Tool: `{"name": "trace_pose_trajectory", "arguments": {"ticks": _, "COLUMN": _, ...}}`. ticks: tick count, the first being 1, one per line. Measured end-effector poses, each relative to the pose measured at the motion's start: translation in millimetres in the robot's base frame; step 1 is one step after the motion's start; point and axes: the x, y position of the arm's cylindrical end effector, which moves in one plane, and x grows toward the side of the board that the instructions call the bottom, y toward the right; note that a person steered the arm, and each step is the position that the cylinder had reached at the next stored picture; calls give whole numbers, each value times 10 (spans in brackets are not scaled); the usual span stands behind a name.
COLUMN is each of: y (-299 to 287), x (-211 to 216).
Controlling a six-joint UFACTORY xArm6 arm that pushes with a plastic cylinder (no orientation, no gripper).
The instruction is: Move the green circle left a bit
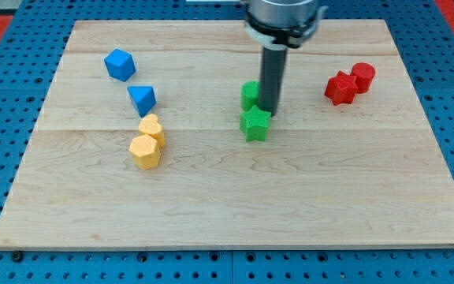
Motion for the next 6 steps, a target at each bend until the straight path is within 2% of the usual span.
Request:
{"name": "trace_pose_trajectory", "arguments": {"ticks": 1, "y": 45, "x": -39}}
{"name": "trace_pose_trajectory", "arguments": {"ticks": 2, "y": 397, "x": -189}}
{"name": "trace_pose_trajectory", "arguments": {"ticks": 4, "y": -223, "x": -403}}
{"name": "trace_pose_trajectory", "arguments": {"ticks": 5, "y": -272, "x": -783}}
{"name": "trace_pose_trajectory", "arguments": {"ticks": 6, "y": -233, "x": -1488}}
